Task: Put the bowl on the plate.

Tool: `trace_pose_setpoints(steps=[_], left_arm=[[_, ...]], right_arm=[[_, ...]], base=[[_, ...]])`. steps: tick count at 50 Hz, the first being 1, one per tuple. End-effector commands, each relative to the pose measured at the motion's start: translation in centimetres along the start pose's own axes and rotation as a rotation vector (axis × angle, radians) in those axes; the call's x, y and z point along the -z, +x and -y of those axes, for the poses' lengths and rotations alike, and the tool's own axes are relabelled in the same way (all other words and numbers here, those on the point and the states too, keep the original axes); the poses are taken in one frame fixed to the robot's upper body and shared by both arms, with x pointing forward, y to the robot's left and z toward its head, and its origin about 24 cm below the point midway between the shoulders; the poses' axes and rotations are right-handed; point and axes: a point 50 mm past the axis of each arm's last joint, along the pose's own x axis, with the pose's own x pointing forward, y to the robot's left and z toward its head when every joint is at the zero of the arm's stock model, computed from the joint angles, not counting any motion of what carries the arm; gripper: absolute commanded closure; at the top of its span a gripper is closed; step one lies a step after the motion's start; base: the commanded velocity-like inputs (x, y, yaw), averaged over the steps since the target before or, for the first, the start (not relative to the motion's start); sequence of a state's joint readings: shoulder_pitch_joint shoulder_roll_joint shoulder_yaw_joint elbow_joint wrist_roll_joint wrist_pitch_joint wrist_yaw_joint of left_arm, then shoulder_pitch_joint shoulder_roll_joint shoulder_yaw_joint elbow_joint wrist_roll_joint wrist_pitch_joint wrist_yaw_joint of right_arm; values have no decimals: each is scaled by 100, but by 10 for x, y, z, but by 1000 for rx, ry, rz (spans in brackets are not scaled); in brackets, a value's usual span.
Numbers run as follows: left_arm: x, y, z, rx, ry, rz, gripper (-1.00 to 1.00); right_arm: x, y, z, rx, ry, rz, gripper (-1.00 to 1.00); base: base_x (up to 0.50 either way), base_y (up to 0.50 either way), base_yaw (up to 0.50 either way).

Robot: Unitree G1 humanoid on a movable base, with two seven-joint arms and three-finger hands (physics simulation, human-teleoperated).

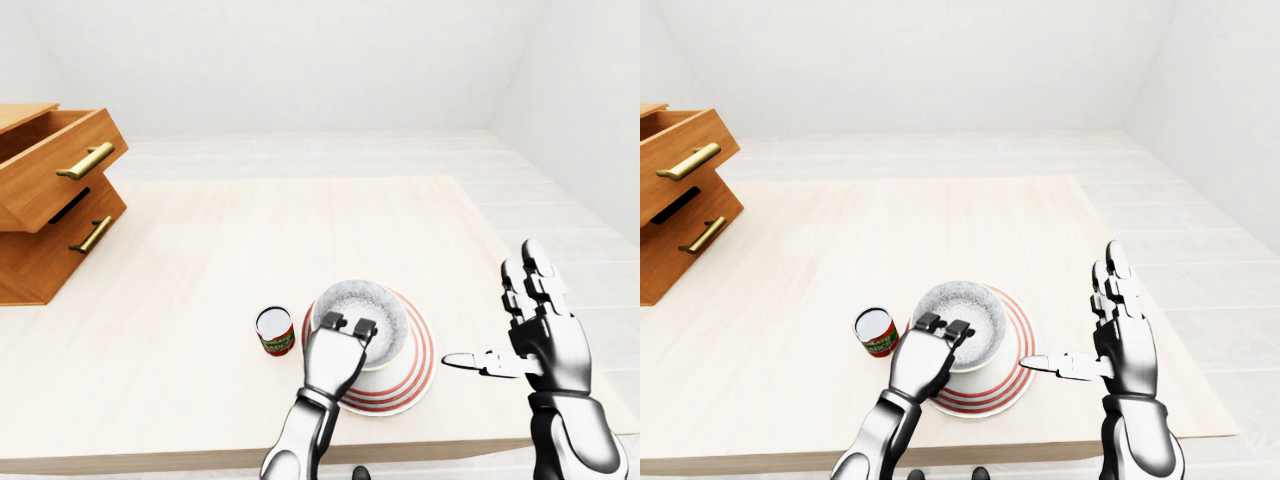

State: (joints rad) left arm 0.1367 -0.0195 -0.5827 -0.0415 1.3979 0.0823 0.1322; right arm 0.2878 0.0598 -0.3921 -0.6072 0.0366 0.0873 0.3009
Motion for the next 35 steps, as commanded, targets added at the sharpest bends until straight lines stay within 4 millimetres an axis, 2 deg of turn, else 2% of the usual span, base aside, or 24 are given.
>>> trace_pose_setpoints(steps=[1, 4, 7, 12, 15, 24, 35], left_arm=[[1, 0, 1, -2, -2, -1, -23], [1, 0, 2, -1, 1, -3, -36], [1, 1, 2, -2, 4, -2, -61], [-1, 0, 1, -2, 3, 3, -67], [0, 1, 2, 0, 3, 0, -78], [3, 2, 4, 1, 6, -7, -86], [0, 1, -3, -11, 8, -1, -93]], right_arm=[[2, 0, 0, 0, 0, -8, -100], [3, 0, 0, 0, 1, -13, -100], [3, 0, 0, 0, 2, -13, -100], [3, 0, 0, -1, 3, -14, -100], [4, 1, 0, 0, 4, -17, -100], [4, 1, 0, 0, 5, -13, -100], [8, 2, -2, -2, 6, -31, -100]], base=[[0, 0, 0], [0, 0, 0], [0, 0, 0], [0, 0, 0], [0, 0, 0], [0, 0, 0], [0, 0, 0]])
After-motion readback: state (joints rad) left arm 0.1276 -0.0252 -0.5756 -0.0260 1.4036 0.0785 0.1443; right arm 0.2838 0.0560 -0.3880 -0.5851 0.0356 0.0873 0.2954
